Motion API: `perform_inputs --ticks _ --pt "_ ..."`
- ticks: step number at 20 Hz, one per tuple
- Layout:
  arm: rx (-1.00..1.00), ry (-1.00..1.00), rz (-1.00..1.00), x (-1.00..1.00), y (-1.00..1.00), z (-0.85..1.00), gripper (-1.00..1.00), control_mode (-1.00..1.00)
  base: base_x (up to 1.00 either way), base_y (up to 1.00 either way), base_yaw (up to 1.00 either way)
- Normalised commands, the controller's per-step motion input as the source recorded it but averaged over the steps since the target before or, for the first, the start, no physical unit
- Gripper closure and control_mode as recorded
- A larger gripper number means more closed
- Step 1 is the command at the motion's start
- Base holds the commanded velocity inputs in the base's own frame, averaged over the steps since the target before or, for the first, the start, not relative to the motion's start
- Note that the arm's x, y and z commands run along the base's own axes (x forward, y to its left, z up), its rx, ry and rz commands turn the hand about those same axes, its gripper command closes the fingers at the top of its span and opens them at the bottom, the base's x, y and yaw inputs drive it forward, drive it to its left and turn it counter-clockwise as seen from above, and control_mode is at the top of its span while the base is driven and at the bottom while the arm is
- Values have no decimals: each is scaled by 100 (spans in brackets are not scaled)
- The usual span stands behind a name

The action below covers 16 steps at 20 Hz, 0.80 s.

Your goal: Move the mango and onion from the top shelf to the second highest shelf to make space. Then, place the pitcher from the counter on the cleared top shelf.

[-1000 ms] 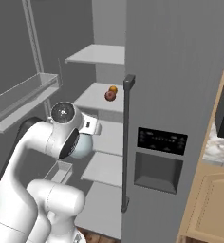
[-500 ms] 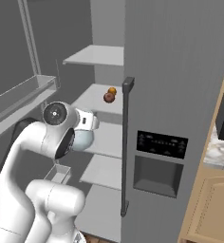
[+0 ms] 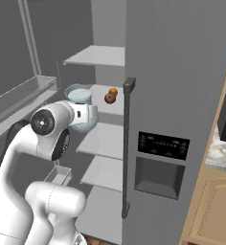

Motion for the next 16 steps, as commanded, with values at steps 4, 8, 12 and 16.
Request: perform_inputs --ticks 4,8,12,16 --pt "-3 -18 0 0 0 92 100 -100 0 0 0" --pt "0 -15 0 0 0 100 100 -100 0 0 0" --pt "0 -7 0 0 0 91 100 -100 0 0 0" --pt "0 -1 0 6 0 68 100 -100 0 0 0"
